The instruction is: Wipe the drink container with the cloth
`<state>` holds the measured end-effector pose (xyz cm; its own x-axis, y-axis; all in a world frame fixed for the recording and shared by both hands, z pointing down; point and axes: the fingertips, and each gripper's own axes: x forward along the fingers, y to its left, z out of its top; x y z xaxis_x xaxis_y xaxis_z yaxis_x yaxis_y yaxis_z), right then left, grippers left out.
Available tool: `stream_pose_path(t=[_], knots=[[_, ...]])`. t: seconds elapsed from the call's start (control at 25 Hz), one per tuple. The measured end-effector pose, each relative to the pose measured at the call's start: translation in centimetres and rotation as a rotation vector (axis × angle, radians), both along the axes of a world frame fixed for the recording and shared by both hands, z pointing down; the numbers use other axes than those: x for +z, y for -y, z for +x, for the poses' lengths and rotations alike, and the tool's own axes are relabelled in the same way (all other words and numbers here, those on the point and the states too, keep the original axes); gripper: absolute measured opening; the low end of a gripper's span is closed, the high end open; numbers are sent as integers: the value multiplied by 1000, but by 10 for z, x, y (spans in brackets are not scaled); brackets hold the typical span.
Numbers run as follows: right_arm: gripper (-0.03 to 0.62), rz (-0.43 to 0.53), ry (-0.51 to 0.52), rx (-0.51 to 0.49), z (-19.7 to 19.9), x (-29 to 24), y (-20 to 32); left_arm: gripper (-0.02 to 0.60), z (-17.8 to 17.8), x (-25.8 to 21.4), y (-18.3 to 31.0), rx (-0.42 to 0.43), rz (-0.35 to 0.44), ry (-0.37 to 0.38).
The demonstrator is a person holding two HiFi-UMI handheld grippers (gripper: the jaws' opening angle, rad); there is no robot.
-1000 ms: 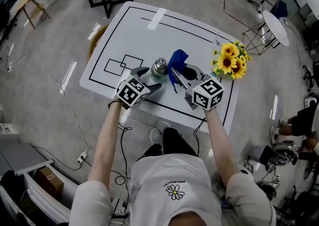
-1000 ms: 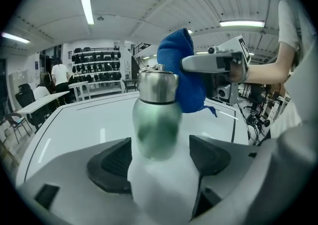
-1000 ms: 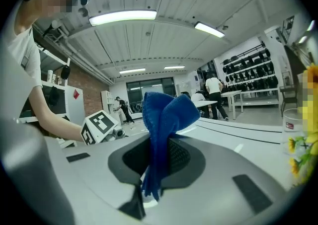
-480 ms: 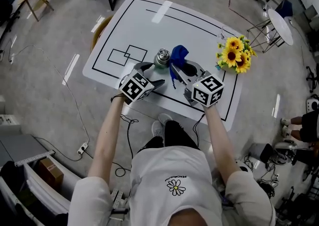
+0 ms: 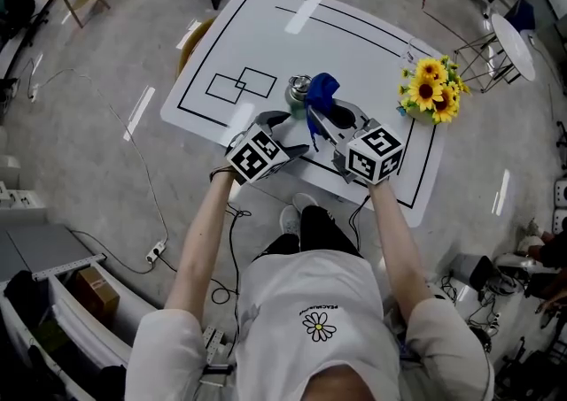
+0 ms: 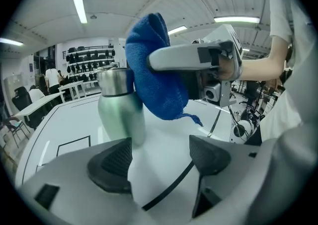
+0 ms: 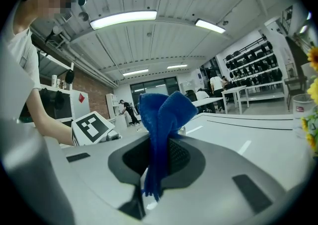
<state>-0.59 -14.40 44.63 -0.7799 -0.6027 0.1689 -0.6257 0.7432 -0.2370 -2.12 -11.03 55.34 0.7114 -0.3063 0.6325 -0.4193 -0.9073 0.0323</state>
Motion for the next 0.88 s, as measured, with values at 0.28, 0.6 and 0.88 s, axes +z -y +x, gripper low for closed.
stream_pose_path(t=[0.28, 0.6, 0.88], knots=[[41, -1, 3, -8, 1, 0, 2, 357, -23, -14, 49, -120, 28, -31], [41, -2, -13, 0, 4, 0, 6, 356, -7, -8, 53, -102, 3, -15], [41, 2, -28, 32, 11, -3, 5, 356, -5, -6, 20, -54, 6, 28]])
